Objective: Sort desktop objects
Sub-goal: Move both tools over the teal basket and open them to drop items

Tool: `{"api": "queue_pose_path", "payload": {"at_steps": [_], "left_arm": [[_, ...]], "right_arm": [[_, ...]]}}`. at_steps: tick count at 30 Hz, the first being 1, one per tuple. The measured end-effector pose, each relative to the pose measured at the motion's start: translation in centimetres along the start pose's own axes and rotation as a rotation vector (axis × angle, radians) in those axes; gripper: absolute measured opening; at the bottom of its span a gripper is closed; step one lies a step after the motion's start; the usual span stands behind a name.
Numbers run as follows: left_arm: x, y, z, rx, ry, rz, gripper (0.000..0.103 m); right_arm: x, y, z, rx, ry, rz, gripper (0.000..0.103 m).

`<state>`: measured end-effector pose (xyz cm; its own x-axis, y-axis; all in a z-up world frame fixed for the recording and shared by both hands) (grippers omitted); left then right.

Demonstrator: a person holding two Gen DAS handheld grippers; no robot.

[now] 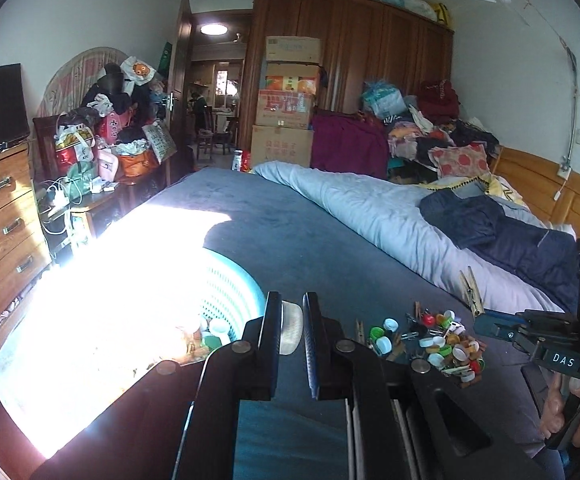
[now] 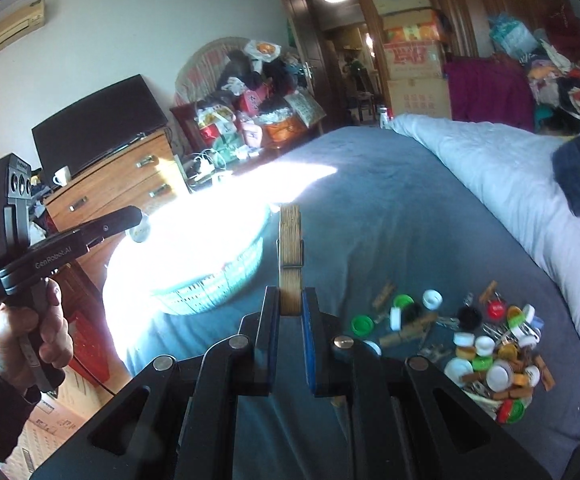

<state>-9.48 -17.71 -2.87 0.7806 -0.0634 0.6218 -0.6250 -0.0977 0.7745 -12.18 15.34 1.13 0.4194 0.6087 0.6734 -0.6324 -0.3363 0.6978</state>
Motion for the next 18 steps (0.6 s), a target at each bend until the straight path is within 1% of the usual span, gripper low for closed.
{"api": "queue_pose_path", "payload": {"at_steps": [4,12,18], "left_arm": [[0.8,1.2,2.9,0.027,0.044,-0.011,0.011],[0.5,2.9,8.2,0.066,0.106,0.001,0.011],[0.0,4.7,12.4,0.121,0.142,0.004,0.011]], "right_arm": [[-0.8,3.0,2.2,0.032,0.027,-0.001,0.011],[-4.2,8.9,6.8,0.102,0.076,0.019,0.012],[-7.4,11.9,9.7,0.130,0.112,0.053,0.011]]}}
Point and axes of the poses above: each gripper's, at about its wrist camera, not at the fingertips, and x roughly against the way its jaws point, z to its left, y to its top, the point moved 4 cm from there along -x, roughly the way its jaws point, and after that the axes turned 11 degrees about z, right-handed, at the moved point
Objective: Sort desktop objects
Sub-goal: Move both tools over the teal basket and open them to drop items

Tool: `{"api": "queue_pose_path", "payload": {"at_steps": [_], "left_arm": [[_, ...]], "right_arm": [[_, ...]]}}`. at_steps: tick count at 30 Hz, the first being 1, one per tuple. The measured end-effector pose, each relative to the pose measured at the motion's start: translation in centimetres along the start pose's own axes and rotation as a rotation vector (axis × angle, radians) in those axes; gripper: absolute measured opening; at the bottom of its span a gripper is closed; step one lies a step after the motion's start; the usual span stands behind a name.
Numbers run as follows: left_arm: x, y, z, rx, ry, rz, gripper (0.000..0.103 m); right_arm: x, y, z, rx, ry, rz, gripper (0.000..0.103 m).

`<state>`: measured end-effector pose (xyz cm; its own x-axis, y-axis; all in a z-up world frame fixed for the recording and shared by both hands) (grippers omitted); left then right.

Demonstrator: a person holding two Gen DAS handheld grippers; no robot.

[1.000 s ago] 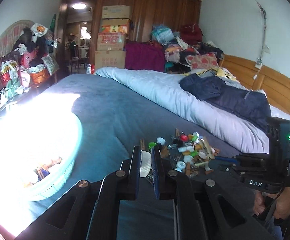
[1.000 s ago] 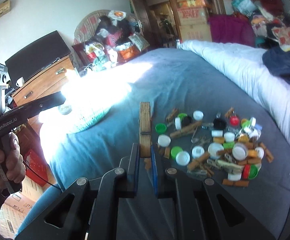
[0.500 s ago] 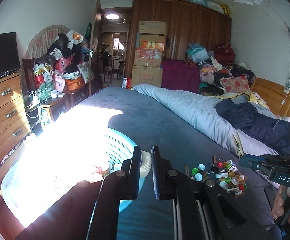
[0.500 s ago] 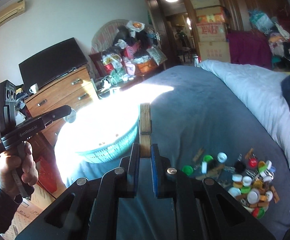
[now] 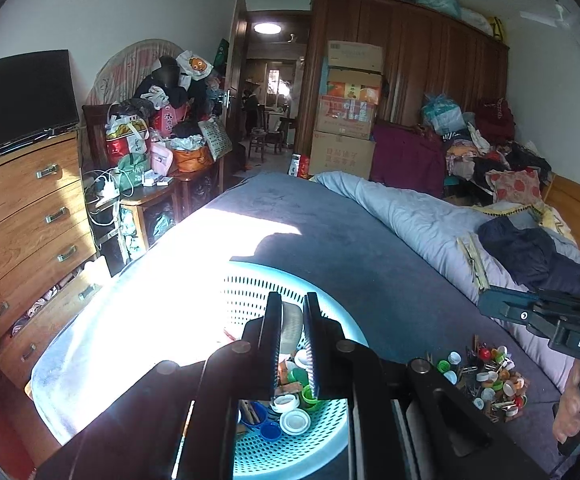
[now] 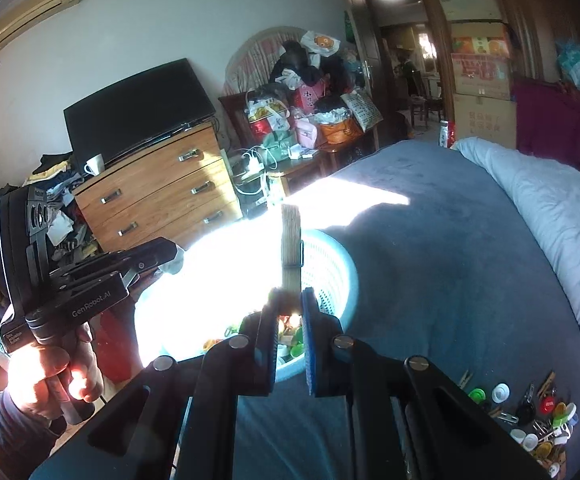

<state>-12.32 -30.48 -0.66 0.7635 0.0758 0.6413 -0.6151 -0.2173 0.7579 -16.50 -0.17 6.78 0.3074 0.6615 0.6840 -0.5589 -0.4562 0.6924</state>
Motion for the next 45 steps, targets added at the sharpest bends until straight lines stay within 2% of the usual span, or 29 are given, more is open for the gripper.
{"api": "queue_pose_path", "payload": {"at_steps": [10,21,28,45], "left_arm": [[-4.8,2.0,3.9,0.036,0.055,0.079,0.011],[-10.1,1.6,4.5,0.051,0.085,0.191,0.011],[-12.7,0.8,4.9,0.053,0.103,0.262,0.011],[-14.9,0.2,5.6,0.055,0.119,0.296,0.012]], "right_arm": [[-4.8,2.7,1.5,0.010,0.032,0.060,0.012],[-9.6,4.4,2.2,0.018,0.061,0.144,0.011],[-11.8,4.1,2.1,0.016,0.075,0.188,0.012],[-13.5,3.8,2.2,0.022,0.099,0.214,0.012]]}}
Point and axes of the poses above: each gripper's, at about its wrist camera, not at the fingertips, and x roughly against the way its jaws point, z to its left, y to its top, the point moved 4 cm from there along -x, roughly the way its jaws point, and after that the axes turned 11 degrees about z, right-handed, at the moved point
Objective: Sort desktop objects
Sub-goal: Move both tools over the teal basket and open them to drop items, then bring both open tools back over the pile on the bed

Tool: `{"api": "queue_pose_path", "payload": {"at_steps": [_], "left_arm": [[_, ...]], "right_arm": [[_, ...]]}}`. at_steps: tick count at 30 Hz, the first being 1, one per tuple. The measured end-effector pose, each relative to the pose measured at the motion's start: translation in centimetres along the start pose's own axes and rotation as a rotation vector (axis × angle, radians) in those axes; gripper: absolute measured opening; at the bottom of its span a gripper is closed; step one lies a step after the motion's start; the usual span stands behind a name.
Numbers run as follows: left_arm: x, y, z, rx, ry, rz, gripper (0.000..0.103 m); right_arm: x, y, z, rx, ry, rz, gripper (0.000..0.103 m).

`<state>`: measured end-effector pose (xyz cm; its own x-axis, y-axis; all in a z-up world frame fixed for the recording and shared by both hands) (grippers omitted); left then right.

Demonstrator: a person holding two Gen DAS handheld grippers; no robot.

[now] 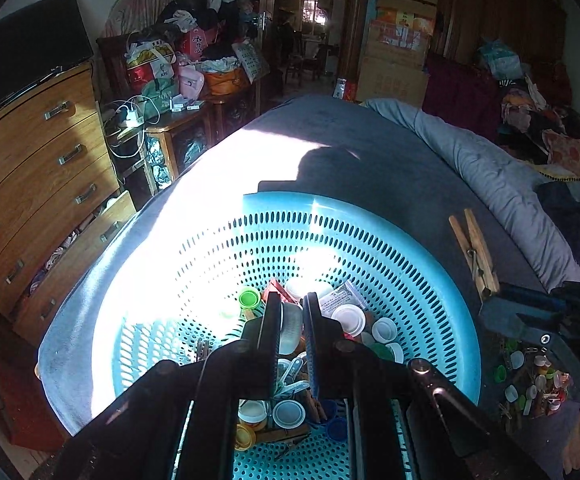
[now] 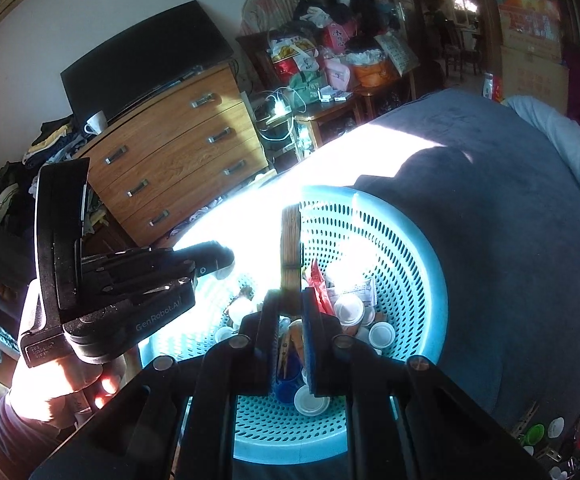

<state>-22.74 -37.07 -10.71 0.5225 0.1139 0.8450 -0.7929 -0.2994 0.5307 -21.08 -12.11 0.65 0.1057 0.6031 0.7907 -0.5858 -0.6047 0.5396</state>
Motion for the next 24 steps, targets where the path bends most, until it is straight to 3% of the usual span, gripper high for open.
{"api": "queue_pose_path", "payload": {"at_steps": [1,3,4,6,9,15,17,20,22,24], "left_arm": [[-0.1,0.0,0.0,-0.001,0.013,-0.001,0.013],[0.1,-0.2,0.0,0.001,0.028,-0.001,0.031],[0.0,-0.2,0.0,0.000,0.037,-0.003,0.035],[0.3,-0.3,0.1,-0.003,0.050,-0.012,0.045],[0.4,-0.3,0.2,0.000,0.054,-0.011,0.047],[2.3,-0.9,-0.5,-0.009,0.022,-0.035,0.048],[4.3,-1.5,-2.1,-0.045,-0.042,-0.066,0.048],[7.8,-4.1,-7.3,-0.201,-0.176,-0.104,0.050],[9.6,-6.7,-11.4,-0.317,-0.271,-0.108,0.058],[10.0,-9.6,-15.3,-0.403,-0.333,-0.091,0.074]], "right_arm": [[-0.1,0.0,0.1,0.003,0.004,0.001,0.013],[-0.2,0.0,0.3,0.008,0.015,0.004,0.015],[-0.2,0.0,0.4,0.010,0.015,0.003,0.016],[-0.2,0.0,0.5,0.012,0.019,-0.001,0.027],[0.3,-0.1,0.7,0.013,0.019,-0.018,0.041],[4.1,-2.0,1.1,0.032,0.006,-0.108,0.048],[6.4,-4.3,0.9,0.033,-0.011,-0.162,0.055],[9.7,-9.9,-0.7,0.001,-0.078,-0.234,0.068],[11.5,-14.7,-2.5,-0.046,-0.150,-0.253,0.071],[12.6,-20.0,-5.0,-0.127,-0.217,-0.238,0.073]]}}
Point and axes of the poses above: each gripper's, at about its wrist camera, not at the fingertips, and x roughly against the way its jaws point, z to its left, y to its top, the point moved 4 cm from there along -x, roughly the way its jaws point, and after that the axes turned 11 degrees about z, right-handed, at the moved point
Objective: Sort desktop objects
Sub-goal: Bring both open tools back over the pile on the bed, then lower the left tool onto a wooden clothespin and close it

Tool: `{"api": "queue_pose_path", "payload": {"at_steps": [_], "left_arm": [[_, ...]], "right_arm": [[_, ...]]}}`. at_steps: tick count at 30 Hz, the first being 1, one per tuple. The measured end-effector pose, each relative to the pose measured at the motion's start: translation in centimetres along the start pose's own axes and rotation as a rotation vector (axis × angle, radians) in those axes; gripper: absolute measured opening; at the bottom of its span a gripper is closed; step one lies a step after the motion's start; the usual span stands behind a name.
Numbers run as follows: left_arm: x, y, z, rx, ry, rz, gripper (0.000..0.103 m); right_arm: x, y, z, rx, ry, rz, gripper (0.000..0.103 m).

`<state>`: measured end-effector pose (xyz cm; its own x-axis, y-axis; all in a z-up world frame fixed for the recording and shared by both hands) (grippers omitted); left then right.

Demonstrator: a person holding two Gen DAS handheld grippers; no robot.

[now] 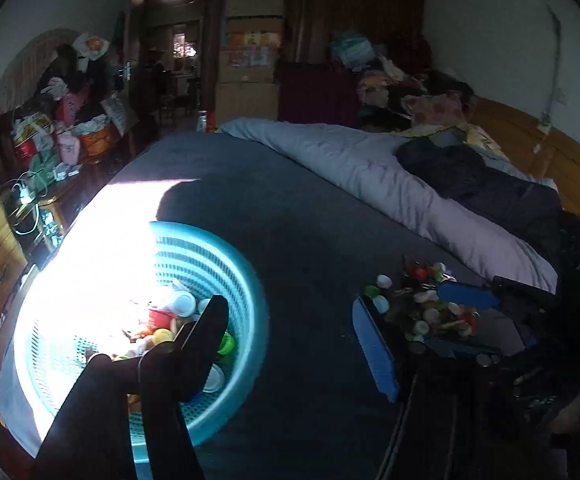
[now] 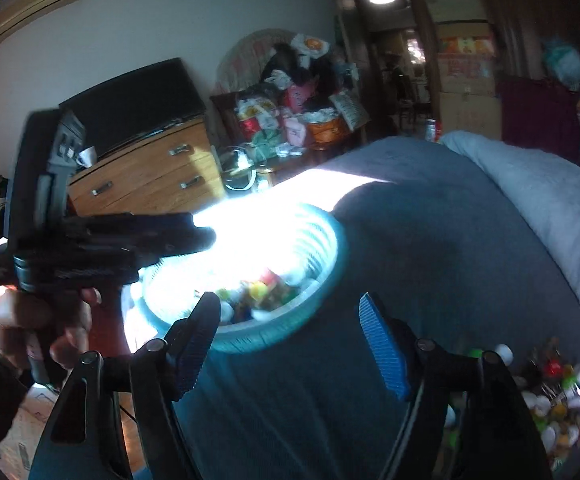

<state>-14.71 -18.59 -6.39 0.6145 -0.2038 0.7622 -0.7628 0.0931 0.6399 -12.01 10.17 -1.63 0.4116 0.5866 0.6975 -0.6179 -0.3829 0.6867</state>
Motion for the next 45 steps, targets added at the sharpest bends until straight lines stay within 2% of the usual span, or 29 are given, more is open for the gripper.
{"api": "queue_pose_path", "payload": {"at_steps": [3,6,8,11,14,15,17,18,19,20,22,23,25,27,30,35,40,43,45], "left_arm": [[-4.9,-1.8,-4.3,-0.050,-0.050,0.087,0.076],[-11.8,-3.4,-5.8,-0.012,-0.057,0.220,0.075],[-15.2,-3.5,-6.8,0.018,-0.076,0.264,0.075],[-19.5,-3.4,-9.4,0.001,-0.061,0.318,0.075],[-23.1,-3.5,-12.8,-0.072,-0.069,0.382,0.075],[-24.3,-3.9,-13.3,-0.094,-0.042,0.403,0.075],[-26.1,-5.0,-12.9,-0.104,0.063,0.451,0.075],[-26.3,-5.5,-12.0,-0.077,0.076,0.455,0.076],[-25.7,-5.8,-11.1,-0.038,0.052,0.449,0.076],[-24.9,-6.0,-9.9,-0.013,0.076,0.439,0.076],[-22.5,-6.5,-7.3,0.038,0.179,0.383,0.076],[-21.4,-6.9,-6.0,0.071,0.186,0.367,0.076],[-19.7,-7.7,-4.3,0.112,0.134,0.355,0.076],[-18.5,-7.9,-3.5,0.113,0.154,0.327,0.076],[-18.3,-7.5,-3.3,0.135,0.115,0.315,0.076],[-20.7,-5.3,-4.5,0.196,0.026,0.316,0.076],[-24.7,-4.6,-5.4,0.247,0.037,0.382,0.076],[-25.0,-4.9,-6.4,0.199,0.066,0.394,0.076],[-24.6,-5.3,-7.7,0.146,0.046,0.414,0.075]], "right_arm": [[1.5,-7.3,-5.8,-0.155,-0.091,0.078,0.073],[3.2,-14.2,-10.5,-0.325,-0.129,0.142,0.073],[4.5,-17.5,-12.0,-0.375,-0.155,0.156,0.073],[5.8,-20.5,-13.0,-0.422,-0.161,0.158,0.073],[6.1,-22.4,-14.2,-0.456,-0.148,0.156,0.073],[6.3,-23.0,-14.6,-0.471,-0.141,0.154,0.073],[6.2,-23.6,-15.2,-0.495,-0.131,0.149,0.073],[6.4,-24.0,-15.4,-0.504,-0.124,0.145,0.073],[6.4,-24.2,-15.6,-0.509,-0.117,0.141,0.073],[6.6,-24.5,-15.7,-0.510,-0.113,0.136,0.073],[6.6,-24.8,-16.1,-0.502,-0.101,0.123,0.073],[6.6,-25.0,-16.1,-0.493,-0.102,0.119,0.074],[6.3,-25.6,-16.2,-0.482,-0.094,0.118,0.076],[5.8,-26.3,-16.6,-0.490,-0.082,0.128,0.076],[5.4,-26.6,-16.9,-0.506,-0.074,0.124,0.076],[5.0,-26.8,-17.6,-0.531,-0.055,0.111,0.076],[4.8,-26.8,-17.4,-0.518,-0.062,0.117,0.077],[4.6,-26.7,-17.3,-0.507,-0.065,0.121,0.079],[4.5,-26.8,-17.3,-0.507,-0.063,0.119,0.081]]}}
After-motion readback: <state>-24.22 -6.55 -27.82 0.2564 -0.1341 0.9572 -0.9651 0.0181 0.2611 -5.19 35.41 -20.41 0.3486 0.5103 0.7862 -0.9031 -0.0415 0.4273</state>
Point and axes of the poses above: each gripper's, at about its wrist camera, not at the fingertips, and x roughly against the way its jaws point, z to its left, y to its top, the point moved 4 cm from there along -x, roughly the way its jaws point, and after that the axes turned 11 degrees about z, right-handed, at the moved point
